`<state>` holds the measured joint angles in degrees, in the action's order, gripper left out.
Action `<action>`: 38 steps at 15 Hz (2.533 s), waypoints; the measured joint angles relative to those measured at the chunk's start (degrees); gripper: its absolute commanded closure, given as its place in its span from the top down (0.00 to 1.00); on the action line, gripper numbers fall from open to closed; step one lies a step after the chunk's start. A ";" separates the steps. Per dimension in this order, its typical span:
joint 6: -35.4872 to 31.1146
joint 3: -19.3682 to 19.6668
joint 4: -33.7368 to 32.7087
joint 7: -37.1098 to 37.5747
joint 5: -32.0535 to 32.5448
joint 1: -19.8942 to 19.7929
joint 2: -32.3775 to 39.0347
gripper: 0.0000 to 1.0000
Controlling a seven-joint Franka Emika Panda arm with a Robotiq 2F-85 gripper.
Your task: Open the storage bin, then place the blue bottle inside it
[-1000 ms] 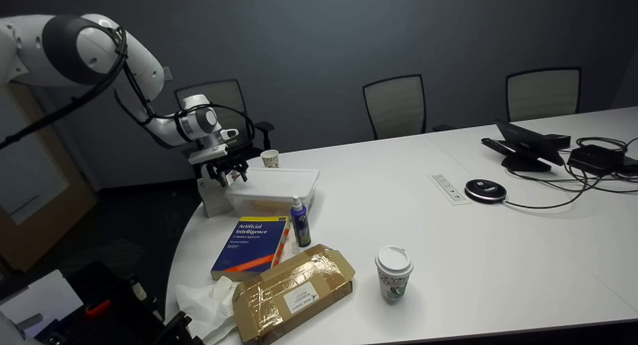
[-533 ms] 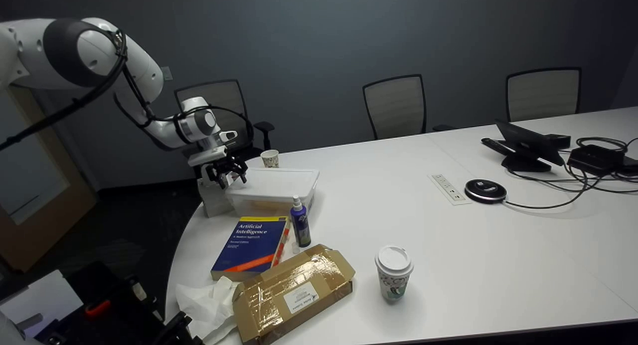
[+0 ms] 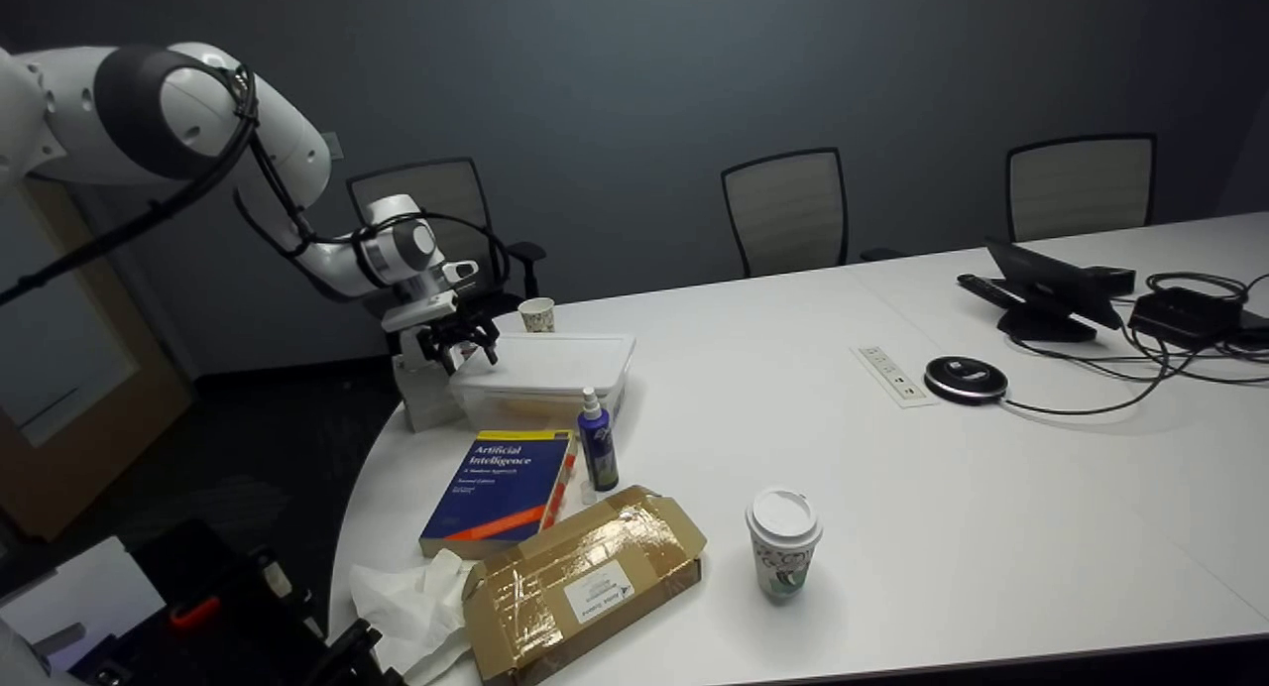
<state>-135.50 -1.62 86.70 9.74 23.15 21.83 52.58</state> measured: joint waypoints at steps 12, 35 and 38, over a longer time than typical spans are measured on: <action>0.00 4.11 -2.42 4.11 0.00 0.93 1.10 1.00; 0.00 8.33 -3.57 6.46 -4.42 -6.03 2.59 1.00; 0.00 9.15 -3.67 6.84 -4.45 -6.82 2.61 1.00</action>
<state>-135.50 7.53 83.03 16.58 18.70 15.01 55.18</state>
